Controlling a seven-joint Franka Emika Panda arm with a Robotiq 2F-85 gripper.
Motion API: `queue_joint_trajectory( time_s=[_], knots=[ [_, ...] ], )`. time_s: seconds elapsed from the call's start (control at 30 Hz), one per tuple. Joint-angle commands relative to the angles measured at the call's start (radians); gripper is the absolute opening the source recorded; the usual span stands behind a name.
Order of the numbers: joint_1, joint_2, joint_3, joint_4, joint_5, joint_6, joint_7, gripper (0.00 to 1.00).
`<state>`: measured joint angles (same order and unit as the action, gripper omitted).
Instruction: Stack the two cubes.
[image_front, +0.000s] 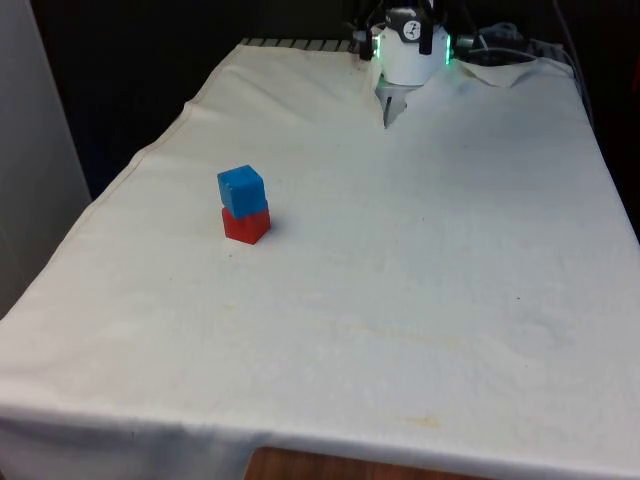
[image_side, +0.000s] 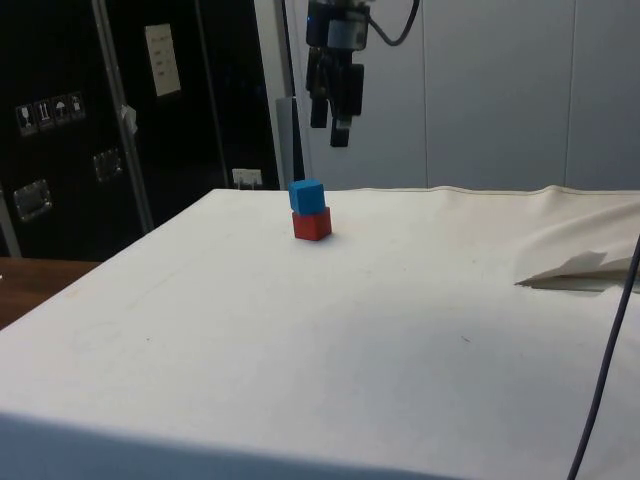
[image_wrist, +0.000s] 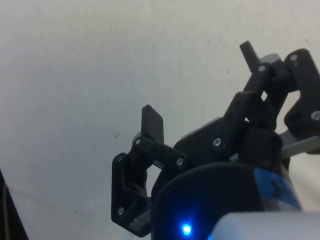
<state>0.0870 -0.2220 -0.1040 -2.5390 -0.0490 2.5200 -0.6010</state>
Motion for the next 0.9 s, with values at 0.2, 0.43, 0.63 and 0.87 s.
queue_joint_trajectory(
  time_s=[0.2,0.43,0.63,0.87],
  knots=[
    [0.0,0.01,0.0,-0.002,0.0,0.0,0.052,1.0],
    [-0.006,0.024,0.002,-0.006,-0.009,0.013,0.119,1.0],
    [-0.007,0.034,0.002,-0.006,-0.008,0.013,0.162,1.0],
    [-0.006,0.041,0.002,-0.005,-0.007,0.009,0.203,1.0]
  ],
)
